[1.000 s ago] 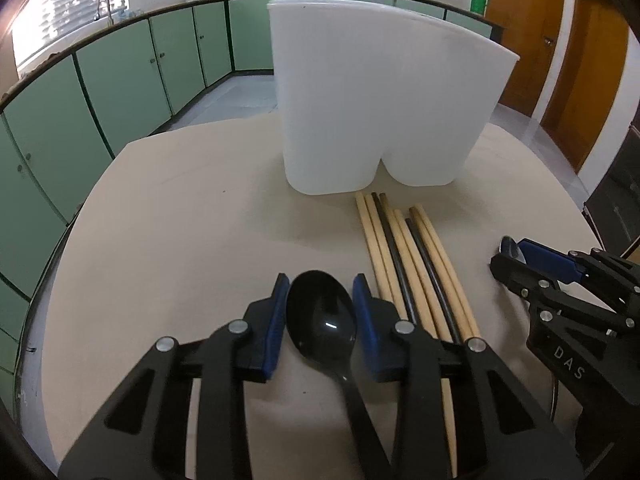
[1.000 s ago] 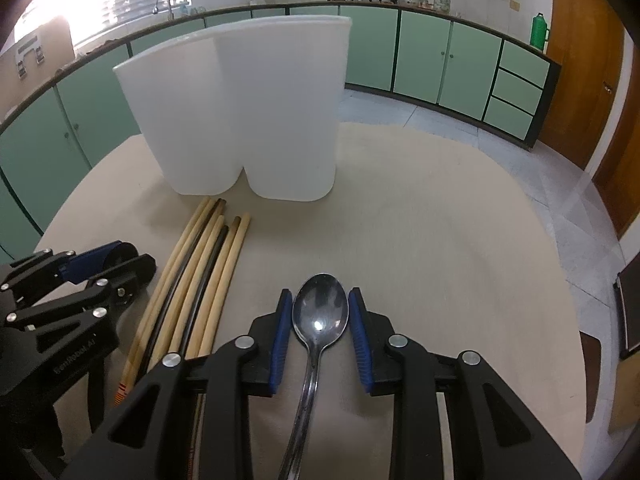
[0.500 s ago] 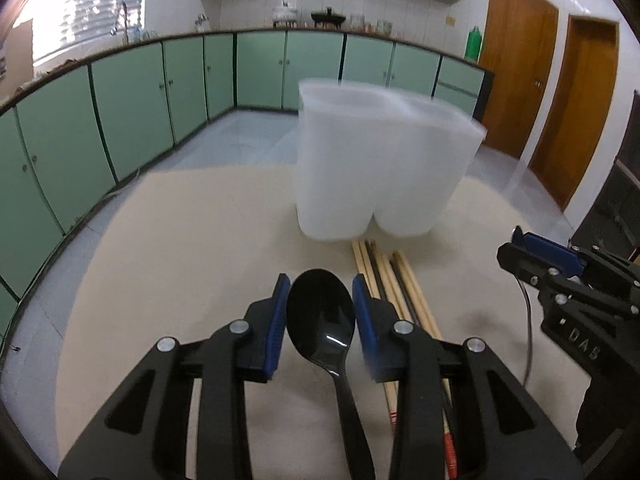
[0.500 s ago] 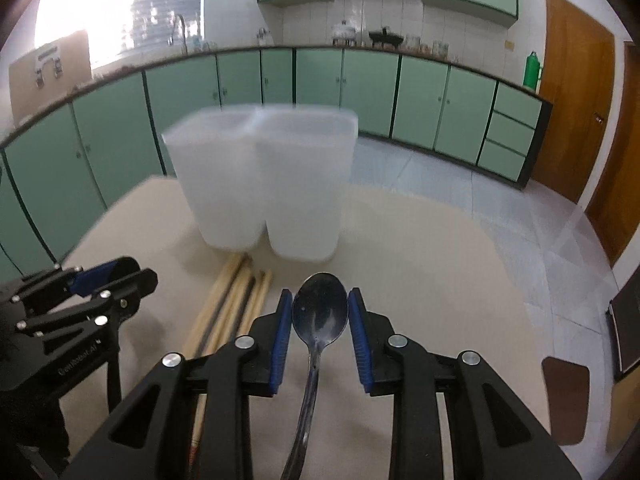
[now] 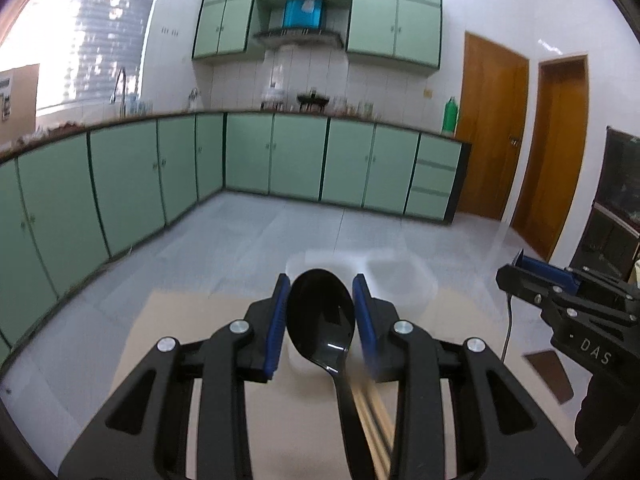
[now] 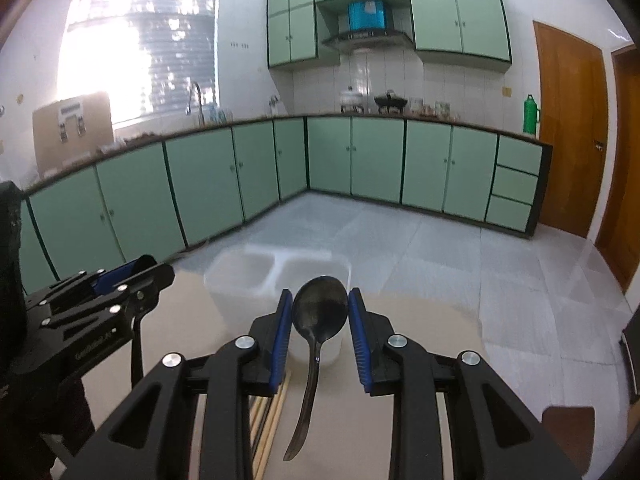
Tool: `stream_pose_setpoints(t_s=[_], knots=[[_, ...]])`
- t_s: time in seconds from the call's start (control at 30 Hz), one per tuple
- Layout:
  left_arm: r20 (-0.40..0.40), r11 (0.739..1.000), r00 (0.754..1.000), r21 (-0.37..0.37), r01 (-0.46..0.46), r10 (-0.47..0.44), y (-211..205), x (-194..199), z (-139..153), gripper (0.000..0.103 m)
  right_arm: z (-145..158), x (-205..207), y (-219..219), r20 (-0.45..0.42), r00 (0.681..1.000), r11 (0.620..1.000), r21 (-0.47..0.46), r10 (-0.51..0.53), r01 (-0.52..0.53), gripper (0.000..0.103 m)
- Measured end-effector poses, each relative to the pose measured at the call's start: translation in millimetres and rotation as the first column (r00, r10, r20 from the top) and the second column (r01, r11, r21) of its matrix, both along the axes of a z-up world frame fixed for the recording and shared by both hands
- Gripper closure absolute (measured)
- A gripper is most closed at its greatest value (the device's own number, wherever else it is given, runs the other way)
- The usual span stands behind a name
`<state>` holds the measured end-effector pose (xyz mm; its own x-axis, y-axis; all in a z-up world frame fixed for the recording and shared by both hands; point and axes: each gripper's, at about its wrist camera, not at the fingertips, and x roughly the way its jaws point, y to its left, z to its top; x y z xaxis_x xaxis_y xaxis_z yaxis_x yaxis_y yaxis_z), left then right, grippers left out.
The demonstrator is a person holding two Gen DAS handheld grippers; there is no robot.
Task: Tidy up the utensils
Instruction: 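Lift both spoons over the white holder and open both tools to drop them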
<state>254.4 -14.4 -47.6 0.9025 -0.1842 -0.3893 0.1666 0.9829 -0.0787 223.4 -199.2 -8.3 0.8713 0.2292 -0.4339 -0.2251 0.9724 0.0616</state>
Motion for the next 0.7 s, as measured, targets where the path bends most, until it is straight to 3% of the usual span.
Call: stream_pose_setpoints(t_s=[0.17,0.33,0.5,0.7], knots=[[0.096,1.000,0.995,-0.006,0.023,-0.022,-17.5,31.5,39.1,0.072,30.8,37.7,-9.6,0.053,0.999,1.000,0.030,-0.004,0.003,0.075],[0.164,1.000,0.986,0.014,0.014,-0.016,-37.1,67.8,54.2,0.072,43.0,79.4,-16.3,0.084,0.996,0.998,0.064,-0.025,0.020,0.075],[0.188,1.000,0.982,0.030,-0.001,-0.005,-46.5,104.1,46.3,0.072,31.6,112.9,-9.5,0.109,0.993,0.998,0.040,-0.046,0.042,0.075],[0.160,0.999,0.987,0.047,-0.006,-0.001,-48.2,131.0,14.0,0.072,6.8,140.1,-2.1,0.082,0.996,0.999,0.013,-0.044,0.043,0.075]])
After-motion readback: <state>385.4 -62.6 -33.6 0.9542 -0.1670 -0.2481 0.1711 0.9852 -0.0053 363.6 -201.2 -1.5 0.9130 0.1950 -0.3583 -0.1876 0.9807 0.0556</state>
